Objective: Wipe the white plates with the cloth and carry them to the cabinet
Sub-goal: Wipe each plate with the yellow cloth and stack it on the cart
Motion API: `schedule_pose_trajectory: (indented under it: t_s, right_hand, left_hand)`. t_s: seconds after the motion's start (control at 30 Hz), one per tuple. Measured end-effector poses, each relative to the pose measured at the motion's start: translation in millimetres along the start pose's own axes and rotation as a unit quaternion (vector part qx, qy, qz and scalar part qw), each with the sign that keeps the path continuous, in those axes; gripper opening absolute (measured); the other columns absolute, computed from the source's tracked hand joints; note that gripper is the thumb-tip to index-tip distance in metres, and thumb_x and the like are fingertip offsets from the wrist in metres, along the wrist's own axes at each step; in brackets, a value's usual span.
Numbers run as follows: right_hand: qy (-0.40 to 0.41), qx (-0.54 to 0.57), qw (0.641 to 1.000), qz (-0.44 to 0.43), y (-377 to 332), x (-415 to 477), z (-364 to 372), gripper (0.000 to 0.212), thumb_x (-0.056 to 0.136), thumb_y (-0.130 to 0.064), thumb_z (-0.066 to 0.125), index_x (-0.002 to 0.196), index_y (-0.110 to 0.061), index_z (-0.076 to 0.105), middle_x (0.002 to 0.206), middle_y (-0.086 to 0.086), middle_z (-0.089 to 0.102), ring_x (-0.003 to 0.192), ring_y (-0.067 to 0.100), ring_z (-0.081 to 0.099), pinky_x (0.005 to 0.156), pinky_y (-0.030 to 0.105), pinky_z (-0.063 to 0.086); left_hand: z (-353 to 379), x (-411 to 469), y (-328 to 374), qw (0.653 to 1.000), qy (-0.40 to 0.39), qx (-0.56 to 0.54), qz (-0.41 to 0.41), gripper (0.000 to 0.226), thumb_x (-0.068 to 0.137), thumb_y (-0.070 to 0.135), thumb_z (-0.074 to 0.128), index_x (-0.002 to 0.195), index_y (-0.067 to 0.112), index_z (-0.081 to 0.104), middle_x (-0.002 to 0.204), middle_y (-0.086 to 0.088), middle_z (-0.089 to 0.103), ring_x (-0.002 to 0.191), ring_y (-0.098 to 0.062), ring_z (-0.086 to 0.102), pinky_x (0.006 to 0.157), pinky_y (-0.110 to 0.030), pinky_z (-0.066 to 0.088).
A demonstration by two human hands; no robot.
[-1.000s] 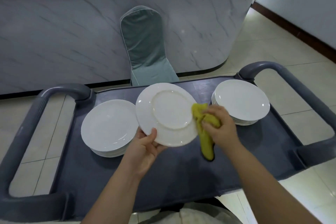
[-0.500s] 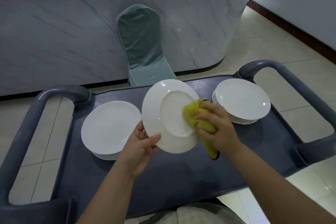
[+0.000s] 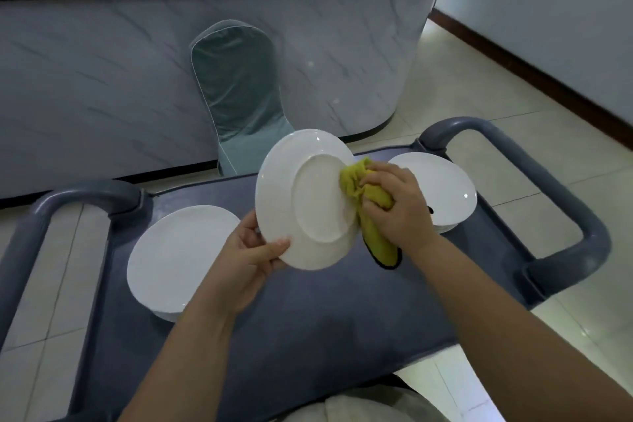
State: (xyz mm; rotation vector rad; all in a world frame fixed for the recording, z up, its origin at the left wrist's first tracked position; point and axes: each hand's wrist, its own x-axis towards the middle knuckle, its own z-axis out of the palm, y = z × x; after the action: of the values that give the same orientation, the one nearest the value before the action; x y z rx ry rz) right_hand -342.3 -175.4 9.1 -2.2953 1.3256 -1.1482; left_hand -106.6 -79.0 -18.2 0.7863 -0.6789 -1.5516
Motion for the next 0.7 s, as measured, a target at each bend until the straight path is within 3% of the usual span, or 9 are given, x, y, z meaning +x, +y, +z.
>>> schedule_pose_trajectory:
  t_s: [0.1,0.2,0.27,0.37,0.43,0.47,0.53,0.63,0.7]
  right_hand:
    - [0.029,0.043,0.998,-0.032,-26,7,20,0.026,0.080,-0.025,0.067,0.104,-0.014,0.069,0.132,-0.004,0.051,0.114,0.027,0.047,0.105,0.025,0.031]
    - [-0.042,0.076,0.988,-0.124,-32,-23,33,0.025,0.078,-0.023,0.069,0.102,-0.017,0.068,0.132,-0.006,0.049,0.110,0.026,0.050,0.101,0.033,0.038]
    - [-0.065,0.048,0.987,-0.138,-6,-40,23,0.023,0.076,-0.014,0.072,0.098,-0.012,0.071,0.127,-0.001,0.055,0.101,0.026,0.053,0.093,0.040,0.044]
    - [0.004,0.031,0.999,0.035,29,-32,2,0.028,0.075,-0.009,0.068,0.102,-0.005,0.070,0.126,0.007,0.056,0.111,0.028,0.050,0.097,0.053,0.041]
    - [0.088,0.075,0.984,0.133,26,0,-5,0.031,0.079,-0.013,0.063,0.109,-0.004,0.066,0.126,0.011,0.058,0.118,0.026,0.050,0.104,0.052,0.038]
    - [0.110,0.097,0.980,0.131,16,17,-7,0.030,0.080,-0.014,0.064,0.108,-0.004,0.066,0.125,0.011,0.059,0.119,0.022,0.050,0.106,0.046,0.038]
    - [0.089,0.085,0.991,0.047,-14,36,1,0.025,0.079,-0.013,0.068,0.104,-0.006,0.070,0.125,0.012,0.060,0.118,0.017,0.050,0.108,0.036,0.036]
    - [-0.034,0.029,0.988,-0.147,-56,20,25,0.026,0.078,-0.019,0.068,0.104,-0.012,0.070,0.129,0.010,0.057,0.108,0.031,0.051,0.099,0.038,0.037]
    - [-0.082,0.017,0.976,-0.201,-56,18,28,0.024,0.079,-0.019,0.068,0.102,-0.013,0.070,0.130,0.009,0.057,0.105,0.031,0.051,0.095,0.036,0.036]
  left_hand:
    - [15,8,-2,1.000,0.016,0.010,-0.005,0.055,0.074,-0.006,0.067,0.125,0.009,0.056,0.117,-0.016,0.068,0.108,-0.031,0.065,0.076,-0.040,0.058]
    - [18,13,8,0.999,0.036,0.020,0.012,0.047,0.074,-0.007,0.062,0.118,0.009,0.058,0.107,-0.014,0.071,0.097,-0.028,0.069,0.071,-0.038,0.059]
    - [12,10,14,0.999,0.042,0.024,0.014,0.046,0.073,-0.006,0.062,0.115,0.012,0.060,0.105,-0.011,0.073,0.096,-0.026,0.070,0.073,-0.038,0.060]
    - [9,5,13,0.999,0.004,0.053,-0.009,0.048,0.074,-0.007,0.066,0.117,0.013,0.060,0.109,-0.012,0.071,0.099,-0.027,0.069,0.073,-0.038,0.059]
    - [13,5,9,0.995,-0.025,0.095,-0.024,0.049,0.075,-0.006,0.071,0.119,0.012,0.060,0.114,-0.014,0.069,0.102,-0.031,0.068,0.074,-0.044,0.059]
    - [17,7,7,0.992,-0.033,0.116,-0.028,0.047,0.075,-0.004,0.071,0.117,0.014,0.062,0.114,-0.014,0.069,0.102,-0.032,0.067,0.075,-0.047,0.059]
    - [26,13,4,0.989,-0.031,0.137,-0.035,0.043,0.074,-0.003,0.073,0.111,0.018,0.064,0.109,-0.014,0.071,0.100,-0.033,0.068,0.075,-0.048,0.059]
    - [32,22,3,0.992,0.003,0.123,-0.037,0.049,0.073,-0.002,0.073,0.117,0.014,0.058,0.107,-0.015,0.072,0.100,-0.035,0.068,0.075,-0.047,0.059]
    - [28,23,3,0.994,0.013,0.108,-0.034,0.051,0.075,-0.002,0.072,0.121,0.013,0.056,0.110,-0.016,0.070,0.101,-0.035,0.067,0.077,-0.048,0.059]
